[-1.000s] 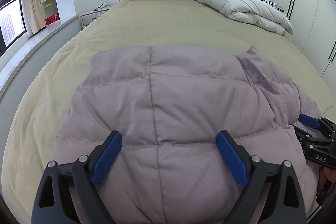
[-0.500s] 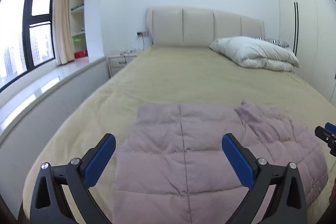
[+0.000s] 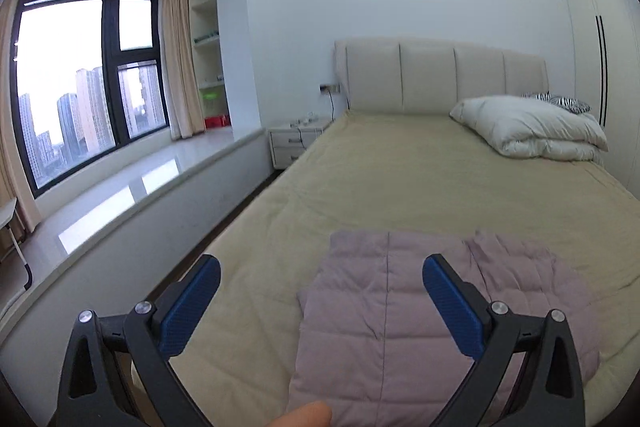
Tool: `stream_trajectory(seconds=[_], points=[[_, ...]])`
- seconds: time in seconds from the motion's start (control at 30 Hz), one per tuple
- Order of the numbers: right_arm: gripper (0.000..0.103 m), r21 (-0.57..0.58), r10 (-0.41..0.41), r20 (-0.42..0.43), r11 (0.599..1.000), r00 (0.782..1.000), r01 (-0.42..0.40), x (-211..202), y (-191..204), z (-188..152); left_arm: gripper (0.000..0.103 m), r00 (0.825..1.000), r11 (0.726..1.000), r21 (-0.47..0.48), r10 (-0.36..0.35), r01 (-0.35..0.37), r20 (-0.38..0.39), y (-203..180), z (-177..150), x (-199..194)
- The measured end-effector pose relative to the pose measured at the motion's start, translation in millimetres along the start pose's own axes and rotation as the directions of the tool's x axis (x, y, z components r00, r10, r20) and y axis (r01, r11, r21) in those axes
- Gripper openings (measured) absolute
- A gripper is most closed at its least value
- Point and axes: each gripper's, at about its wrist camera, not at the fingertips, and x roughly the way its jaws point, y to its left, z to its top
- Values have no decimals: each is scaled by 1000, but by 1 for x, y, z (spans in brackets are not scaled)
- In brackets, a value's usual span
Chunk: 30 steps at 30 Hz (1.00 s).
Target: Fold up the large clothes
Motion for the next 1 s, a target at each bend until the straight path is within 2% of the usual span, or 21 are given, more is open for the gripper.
stream_trajectory(seconds=[0.03,0.13,0.23,0.37,0.47,0.53,0.73,1.0], points=[[103,5,22,-38,1000,999,-21,-1,2,2,103,998,1000,-5,-20,20,-58,-2,-4,2],[103,22,52,-166,999,985,-49,-4,9,0,103,976,996,-6,-83,83,-202,-9,-16,2],[103,33,32,-289,999,957,-24,-1,15,-14,103,971,995,50,-73,86,-227,-19,-23,-3],[103,10,-16,-403,1000,915,22,4,22,-39,103,959,993,21,-104,114,-264,-21,-20,-3],[103,-89,-80,-422,995,903,47,5,38,-58,103,958,994,25,-93,104,-270,-21,-21,-1],[103,-129,-110,-443,990,890,58,11,43,-70,103,952,994,26,-96,108,-290,-24,-24,4],[103,-103,-110,-493,992,863,67,40,32,-82,103,942,995,48,-67,87,-329,-27,-38,17],[103,-109,-114,-502,992,857,68,43,31,-83,103,938,995,69,-50,78,-344,-33,-47,22]])
